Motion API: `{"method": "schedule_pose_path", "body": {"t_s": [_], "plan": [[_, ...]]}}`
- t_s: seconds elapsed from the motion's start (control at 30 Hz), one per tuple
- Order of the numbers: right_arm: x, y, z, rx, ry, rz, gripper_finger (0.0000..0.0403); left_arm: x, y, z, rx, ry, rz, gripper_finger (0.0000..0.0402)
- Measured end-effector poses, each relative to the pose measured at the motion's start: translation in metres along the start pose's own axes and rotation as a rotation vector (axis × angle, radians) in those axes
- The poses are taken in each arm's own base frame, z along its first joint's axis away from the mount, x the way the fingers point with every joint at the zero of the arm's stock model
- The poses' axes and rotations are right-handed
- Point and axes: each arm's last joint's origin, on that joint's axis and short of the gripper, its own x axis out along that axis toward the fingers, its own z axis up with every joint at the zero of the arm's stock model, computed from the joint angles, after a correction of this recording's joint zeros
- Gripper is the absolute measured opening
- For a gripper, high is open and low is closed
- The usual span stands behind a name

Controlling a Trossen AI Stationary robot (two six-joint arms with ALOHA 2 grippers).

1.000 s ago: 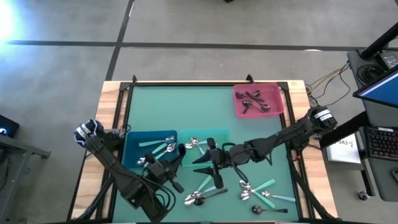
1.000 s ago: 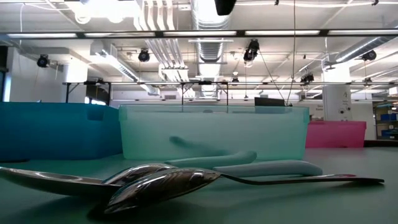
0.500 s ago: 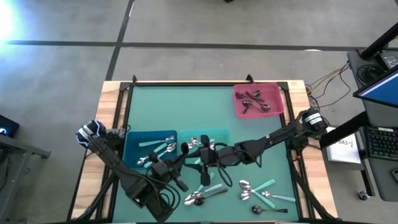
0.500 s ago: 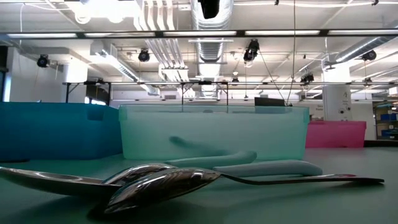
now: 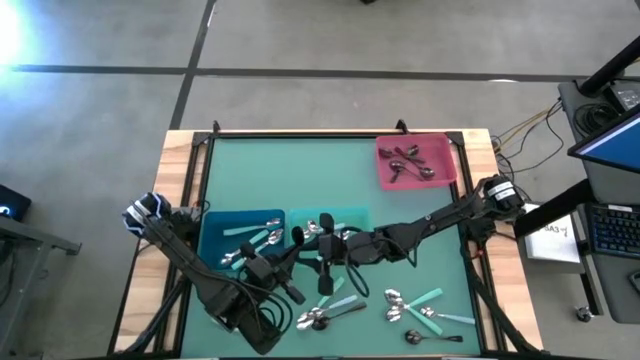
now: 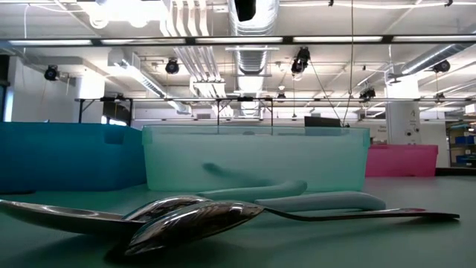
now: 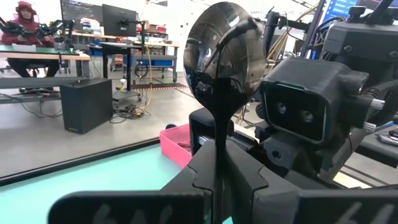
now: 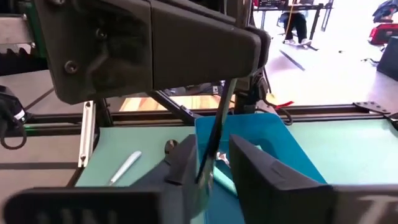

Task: Sort silverware by color (type)
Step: Put the black spoon into the pink bin

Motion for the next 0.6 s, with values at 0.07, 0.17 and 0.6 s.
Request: {"method": "schedule_pose_path", "body": {"t_s": [0.07,0.17,0.6], "plan": [[0.000,0.000,0.000,-0.002,0.003,0.000,0.0051,0.000,0.000,0.000,0.000,0.000,0.001,0.0000],[0.001,-0.002,0.000,-0.032,0.017,-0.010,0.0016,0.000,0.000,0.000,0.002,0.001,0.001,0.0005],[-0.003,-0.023,0.005,-0.060,0.090,-0.050,0.0008,0.002,0.000,-0.002,0.062,0.063,-0.010,0.0009]]}}
